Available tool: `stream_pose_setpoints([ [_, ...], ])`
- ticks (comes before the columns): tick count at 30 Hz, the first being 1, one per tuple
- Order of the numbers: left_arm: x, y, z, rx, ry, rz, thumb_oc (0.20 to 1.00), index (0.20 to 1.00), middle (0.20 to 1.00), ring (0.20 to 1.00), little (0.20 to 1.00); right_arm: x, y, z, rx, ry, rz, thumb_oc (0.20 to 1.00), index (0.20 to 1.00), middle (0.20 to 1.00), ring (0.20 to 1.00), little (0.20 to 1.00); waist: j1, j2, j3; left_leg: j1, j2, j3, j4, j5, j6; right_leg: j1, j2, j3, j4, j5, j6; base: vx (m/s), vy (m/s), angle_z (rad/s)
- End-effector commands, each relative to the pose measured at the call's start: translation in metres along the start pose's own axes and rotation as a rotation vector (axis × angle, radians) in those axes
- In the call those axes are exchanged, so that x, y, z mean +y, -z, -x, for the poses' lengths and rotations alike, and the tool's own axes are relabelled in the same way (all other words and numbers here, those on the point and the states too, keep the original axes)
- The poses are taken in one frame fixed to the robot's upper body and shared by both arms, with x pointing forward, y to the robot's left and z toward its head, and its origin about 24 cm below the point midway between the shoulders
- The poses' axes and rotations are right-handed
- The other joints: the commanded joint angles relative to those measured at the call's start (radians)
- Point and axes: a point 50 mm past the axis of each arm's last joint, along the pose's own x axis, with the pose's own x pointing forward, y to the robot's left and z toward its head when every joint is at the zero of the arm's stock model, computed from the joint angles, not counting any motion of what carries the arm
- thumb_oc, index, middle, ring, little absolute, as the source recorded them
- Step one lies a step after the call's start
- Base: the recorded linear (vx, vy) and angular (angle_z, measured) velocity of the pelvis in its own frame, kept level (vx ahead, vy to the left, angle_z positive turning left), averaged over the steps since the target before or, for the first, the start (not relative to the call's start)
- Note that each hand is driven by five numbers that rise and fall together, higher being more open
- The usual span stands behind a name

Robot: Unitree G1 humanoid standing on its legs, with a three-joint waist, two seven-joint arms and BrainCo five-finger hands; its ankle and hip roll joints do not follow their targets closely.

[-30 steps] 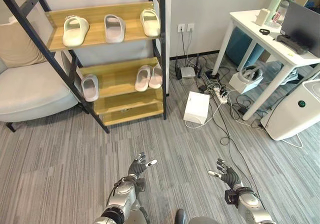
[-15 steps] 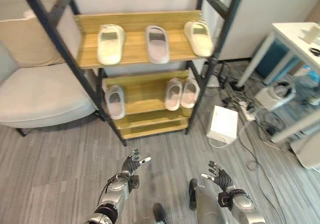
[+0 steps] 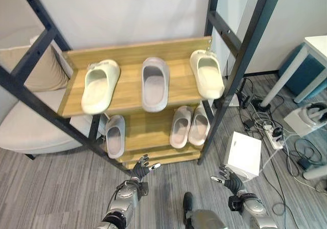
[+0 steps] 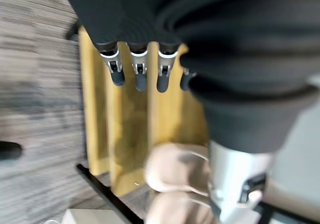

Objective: Arrange the slippers neatly on the shoe rack.

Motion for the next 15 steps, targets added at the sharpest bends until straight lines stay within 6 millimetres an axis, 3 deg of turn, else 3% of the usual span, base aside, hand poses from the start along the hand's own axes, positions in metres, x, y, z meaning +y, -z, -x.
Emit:
stream_pose_setpoints([
  [1,-0.001,-0.018,-0.005,-0.081,0.019,-0.028,1.0,1.0,1.0,1.0,1.0,-0.005,-0.012,-0.001,-0.068,0.013,-0.022,1.0,1.0,1.0,1.0,1.0,0.0,-0.03,-0.003,-0.044,0.051,0.059,-0.273,0.208,0.026,0.013,-0.102,0.042,0.018,-0.011,0.187,0.1,0.026,0.14],
  [3,-0.001,-0.018,-0.004,-0.079,0.023,-0.035,1.0,1.0,1.0,1.0,1.0,-0.005,-0.014,-0.001,-0.077,0.012,-0.015,1.0,1.0,1.0,1.0,1.0,0.005,-0.028,-0.006,-0.023,0.043,0.054,-0.29,0.202,0.03,0.007,-0.099,0.049,0.035,-0.03,0.187,0.11,0.049,-0.25],
  [5,-0.001,-0.014,-0.003,-0.068,0.026,-0.05,1.0,1.0,1.0,1.0,1.0,-0.001,-0.014,-0.001,-0.079,0.007,-0.021,1.0,1.0,1.0,1.0,1.0,-0.009,-0.012,-0.019,0.033,0.008,0.083,-0.394,0.203,0.048,0.011,-0.098,0.059,0.027,-0.017,0.192,0.1,0.218,-0.16],
  [7,0.001,-0.019,-0.004,-0.08,0.02,-0.061,1.0,1.0,1.0,1.0,1.0,0.005,-0.012,-0.001,-0.077,-0.006,-0.031,1.0,1.0,1.0,1.0,1.0,-0.009,-0.012,-0.014,0.046,-0.011,0.094,-0.419,0.197,0.062,0.001,-0.101,0.073,0.029,-0.007,0.201,0.03,0.246,-0.02],
  [9,0.009,-0.023,-0.005,-0.093,-0.01,-0.061,1.0,1.0,1.0,1.0,1.0,0.012,-0.015,-0.001,-0.092,-0.03,-0.027,1.0,1.0,1.0,1.0,1.0,-0.008,-0.023,-0.006,0.045,-0.03,0.117,-0.425,0.175,0.079,-0.032,-0.115,0.096,0.039,0.023,0.228,-0.06,0.223,-0.33],
  [12,0.014,-0.026,-0.006,-0.1,-0.023,-0.072,1.0,1.0,1.0,1.0,1.0,0.016,-0.023,-0.005,-0.118,-0.041,0.0,1.0,1.0,1.0,1.0,1.0,0.004,-0.023,0.012,0.034,-0.036,0.154,-0.425,0.169,0.091,-0.091,-0.134,0.113,0.098,0.039,0.255,-0.11,0.154,-0.48],
  [13,0.016,-0.028,-0.006,-0.1,-0.023,-0.074,1.0,1.0,1.0,1.0,1.0,0.021,-0.032,-0.008,-0.148,-0.053,0.044,1.0,1.0,1.0,1.0,1.0,0.013,-0.014,0.022,0.028,-0.022,0.164,-0.425,0.177,0.095,-0.099,-0.144,0.107,0.164,0.02,0.257,-0.1,0.042,-0.48],
  [15,0.018,-0.024,-0.005,-0.086,-0.028,-0.07,1.0,1.0,1.0,1.0,1.0,0.024,-0.041,-0.008,-0.186,-0.053,0.098,1.0,1.0,1.0,1.0,1.0,0.022,-0.015,0.012,0.025,-0.021,0.171,-0.425,0.174,0.093,-0.069,-0.144,0.116,0.152,0.005,0.255,-0.03,-0.004,-0.28],
])
